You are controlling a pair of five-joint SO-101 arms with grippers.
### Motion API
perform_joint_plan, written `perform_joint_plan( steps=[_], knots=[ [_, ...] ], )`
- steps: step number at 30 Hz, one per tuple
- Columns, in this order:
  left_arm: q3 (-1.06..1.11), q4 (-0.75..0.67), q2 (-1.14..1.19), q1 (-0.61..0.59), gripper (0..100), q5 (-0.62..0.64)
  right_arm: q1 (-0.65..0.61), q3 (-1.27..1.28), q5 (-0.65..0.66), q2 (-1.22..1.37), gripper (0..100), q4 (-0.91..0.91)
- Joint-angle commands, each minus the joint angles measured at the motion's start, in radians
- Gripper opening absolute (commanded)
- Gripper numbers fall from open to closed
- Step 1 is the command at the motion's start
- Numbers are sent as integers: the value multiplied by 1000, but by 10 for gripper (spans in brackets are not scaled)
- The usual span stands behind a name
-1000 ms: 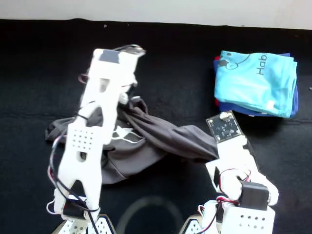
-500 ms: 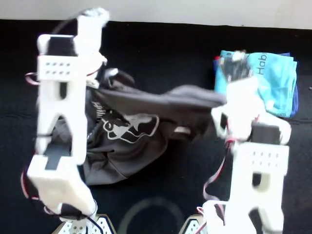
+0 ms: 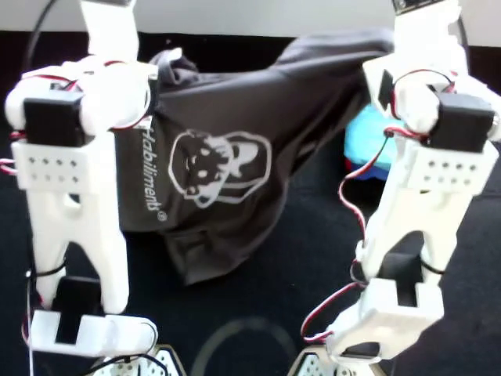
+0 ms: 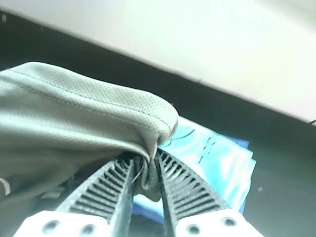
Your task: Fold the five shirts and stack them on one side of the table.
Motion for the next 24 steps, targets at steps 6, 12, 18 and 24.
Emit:
perform_joint_plan(
  steps=[6,12,18,24],
  knots=[
    [18,114,-94,7,9,72,-1,-70,6,-114,6,82],
    [257,138,-82,-73,9,31,-15,232,11,-263,6,81],
    [619,32,-82,-137,9,-38,-114,529,3,-415,6,79],
    [918,-97,-82,-205,9,-49,-176,851,-64,-575,6,76]
  ],
)
